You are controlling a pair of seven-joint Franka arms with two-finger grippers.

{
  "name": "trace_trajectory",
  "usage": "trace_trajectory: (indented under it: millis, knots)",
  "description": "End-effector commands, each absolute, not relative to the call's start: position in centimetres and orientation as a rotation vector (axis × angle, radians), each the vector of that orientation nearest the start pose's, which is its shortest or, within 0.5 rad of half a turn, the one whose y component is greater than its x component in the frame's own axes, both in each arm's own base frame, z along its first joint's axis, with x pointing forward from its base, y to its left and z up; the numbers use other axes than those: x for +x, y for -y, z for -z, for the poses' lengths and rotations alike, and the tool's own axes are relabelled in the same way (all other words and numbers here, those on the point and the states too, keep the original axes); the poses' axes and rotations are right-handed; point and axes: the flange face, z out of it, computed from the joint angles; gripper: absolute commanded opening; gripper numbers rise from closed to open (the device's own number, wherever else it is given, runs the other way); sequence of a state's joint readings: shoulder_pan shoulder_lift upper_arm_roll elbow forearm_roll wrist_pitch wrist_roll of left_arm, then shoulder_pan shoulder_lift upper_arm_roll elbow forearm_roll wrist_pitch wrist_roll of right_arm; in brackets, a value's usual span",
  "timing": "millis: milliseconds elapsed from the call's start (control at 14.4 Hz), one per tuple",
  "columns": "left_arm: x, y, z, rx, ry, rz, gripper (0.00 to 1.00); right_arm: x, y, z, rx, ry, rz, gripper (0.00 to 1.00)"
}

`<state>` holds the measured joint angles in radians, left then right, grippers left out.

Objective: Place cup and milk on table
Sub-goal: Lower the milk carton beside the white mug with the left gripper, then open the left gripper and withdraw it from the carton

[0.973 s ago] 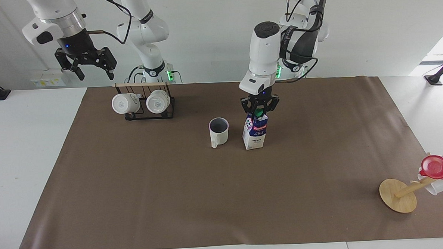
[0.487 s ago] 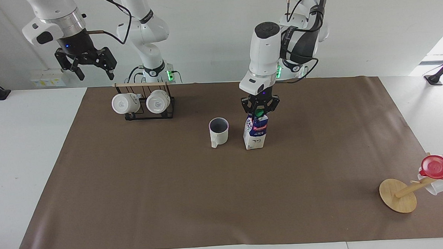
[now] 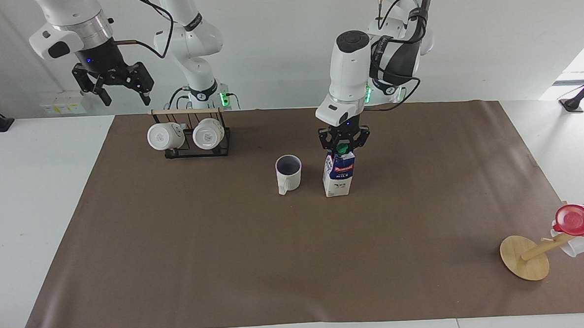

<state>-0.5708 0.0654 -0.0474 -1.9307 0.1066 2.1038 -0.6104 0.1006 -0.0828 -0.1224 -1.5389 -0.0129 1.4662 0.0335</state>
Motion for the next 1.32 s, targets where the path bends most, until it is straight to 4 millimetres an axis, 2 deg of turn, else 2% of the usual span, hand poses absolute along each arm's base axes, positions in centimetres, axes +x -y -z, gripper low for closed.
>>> trace_trajectory:
  millis: [0,139,278,556,834,973,1112,1251]
  knots:
    - [47.9,33.3,-46.5,-3.105,-0.113,0.257,1.00,51.5,1.8,-67.8,-3.127,-0.066,0.028,1.00]
    - [47.7,33.6,-47.0,-3.104,-0.122,0.257,1.00,51.5,1.8,-67.7,-3.127,-0.066,0.026,1.00]
    - [47.8,33.3,-48.3,-3.096,-0.109,0.234,1.00,51.5,1.7,-67.8,-3.127,-0.064,0.028,1.00]
    - [48.0,31.5,-53.0,-3.085,-0.044,0.196,1.00,51.5,1.7,-67.8,-3.127,-0.064,0.028,1.00]
    - [48.9,26.4,-57.2,-3.109,0.087,0.154,1.00,51.5,1.8,-67.7,-3.127,-0.066,0.026,1.00]
    - [49.9,22.9,-59.1,-3.133,0.098,0.115,1.00,51.5,1.8,-67.8,-3.127,-0.066,0.028,1.00]
    - [51.3,18.4,-60.8,-3.181,0.136,0.075,1.00,51.5,1.8,-67.8,-3.127,-0.066,0.028,1.00]
    - [52.0,15.2,-62.2,-3.181,0.088,0.059,1.00,51.5,1.8,-67.8,-3.127,-0.066,0.028,1.00]
